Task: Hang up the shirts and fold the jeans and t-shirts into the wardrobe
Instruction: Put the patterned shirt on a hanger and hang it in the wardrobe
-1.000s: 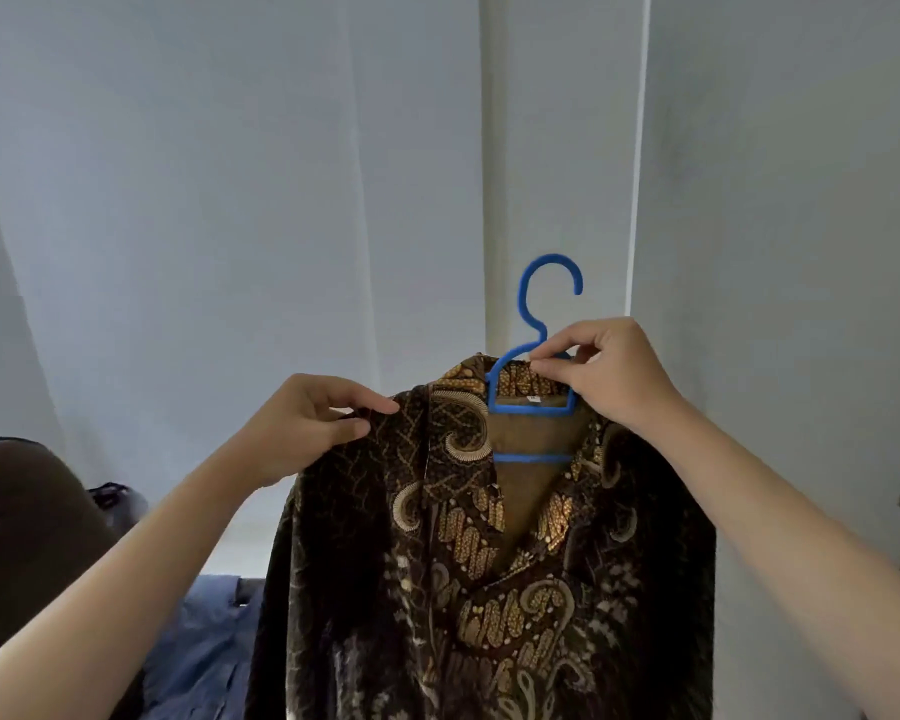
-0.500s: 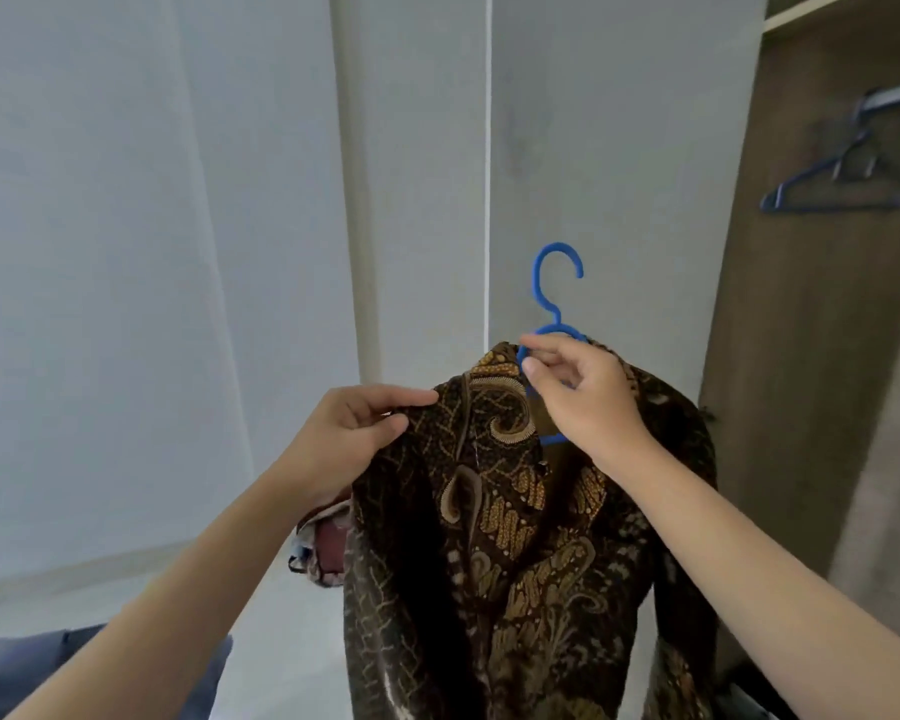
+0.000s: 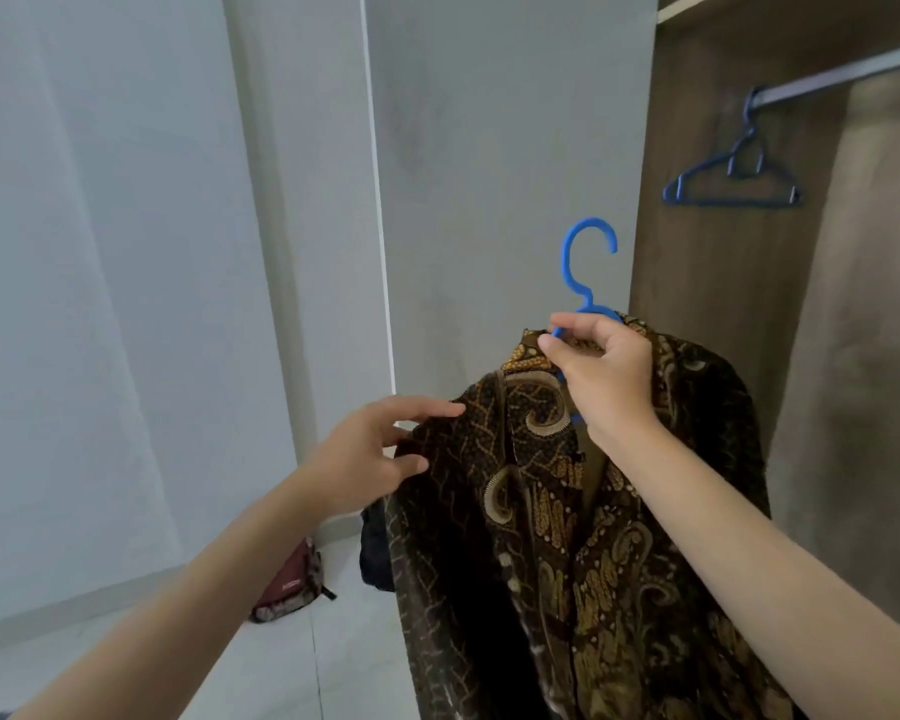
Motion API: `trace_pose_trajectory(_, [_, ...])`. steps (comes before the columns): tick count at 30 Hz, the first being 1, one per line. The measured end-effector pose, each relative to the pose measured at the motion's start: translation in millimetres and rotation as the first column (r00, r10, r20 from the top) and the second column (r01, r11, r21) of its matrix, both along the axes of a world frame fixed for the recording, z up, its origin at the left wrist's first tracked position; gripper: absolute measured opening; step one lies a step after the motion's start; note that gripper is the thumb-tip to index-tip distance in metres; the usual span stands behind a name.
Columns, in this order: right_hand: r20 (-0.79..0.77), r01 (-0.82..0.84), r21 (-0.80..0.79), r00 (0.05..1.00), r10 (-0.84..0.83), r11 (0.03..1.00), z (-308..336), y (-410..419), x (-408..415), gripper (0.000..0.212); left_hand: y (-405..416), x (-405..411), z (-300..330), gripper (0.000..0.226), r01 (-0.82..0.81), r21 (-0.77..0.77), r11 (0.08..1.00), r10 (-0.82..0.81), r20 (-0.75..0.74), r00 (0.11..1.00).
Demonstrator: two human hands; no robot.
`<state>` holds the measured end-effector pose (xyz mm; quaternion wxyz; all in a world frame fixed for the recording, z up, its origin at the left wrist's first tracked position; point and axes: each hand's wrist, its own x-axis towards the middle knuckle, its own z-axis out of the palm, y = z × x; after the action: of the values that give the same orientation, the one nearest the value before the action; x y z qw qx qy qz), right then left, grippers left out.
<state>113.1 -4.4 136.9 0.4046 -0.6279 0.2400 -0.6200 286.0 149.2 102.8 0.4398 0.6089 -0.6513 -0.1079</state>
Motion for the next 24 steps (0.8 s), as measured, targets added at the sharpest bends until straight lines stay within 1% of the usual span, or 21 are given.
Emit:
trace_pose_trajectory(2, [0.012, 0.032, 0.004, 0.999, -0.032, 0.999, 3, -21, -5, 0.020, -20, -1, -1, 0.056, -0.086, -0.048, 0.995, 0.086, -0.001, 0.996])
trace_pose_trajectory(4, [0.020, 0.050, 0.006, 0.999, -0.050, 0.999, 4, -42, -11, 0.021, -39, -3, 1, 0.050, -0.090, -0.031, 0.995, 0.089, -0.035, 0.995])
trace_pose_trajectory(7, [0.034, 0.067, 0.025, 0.997, -0.068, 0.997, 2, -75, -21, 0.021, -67, -8, 8, 0.046, -0.018, 0.005, 1.000, 0.018, -0.041, 0.999])
trace_pose_trajectory(9, [0.047, 0.065, 0.051, 0.997, -0.068, 0.997, -1, -97, -31, 0.020, -87, -12, 13, 0.044, 0.016, 0.041, 0.999, -0.016, 0.003, 1.000])
trace_pose_trajectory(11, [0.058, 0.064, 0.080, 0.996, -0.068, 0.995, -4, -119, -41, 0.019, -108, -16, 16, 0.048, 0.070, 0.084, 0.994, -0.073, 0.033, 0.997])
trace_pose_trajectory(13, [0.078, 0.057, 0.104, 0.995, -0.065, 0.993, -7, -139, -50, 0.020, -129, -20, 19, 0.049, 0.128, 0.123, 0.984, -0.132, 0.027, 0.991])
trace_pose_trajectory(16, [0.100, 0.047, 0.119, 0.993, -0.059, 0.992, -10, -166, -63, 0.022, -160, -25, 22, 0.052, 0.161, 0.141, 0.977, -0.168, 0.039, 0.985])
trace_pose_trajectory(18, [0.110, 0.050, 0.125, 0.992, -0.064, 0.991, -11, -183, -69, 0.023, -179, -30, 21, 0.045, 0.167, 0.112, 0.980, -0.171, 0.027, 0.985])
trace_pose_trajectory(20, [0.128, 0.056, 0.131, 0.989, -0.073, 0.990, -11, -199, -75, 0.023, -198, -39, 17, 0.029, 0.153, 0.057, 0.987, -0.152, -0.026, 0.988])
trace_pose_trajectory(23, [0.138, 0.086, 0.123, 0.985, -0.103, 0.989, -7, -220, -83, 0.024, -225, -56, 9, 0.023, 0.081, -0.050, 0.995, -0.088, -0.156, 0.984])
trace_pose_trajectory(24, [0.136, 0.101, 0.113, 0.984, -0.117, 0.988, -5, -226, -86, 0.024, -234, -60, 7, 0.024, 0.042, -0.084, 0.996, -0.056, -0.180, 0.982])
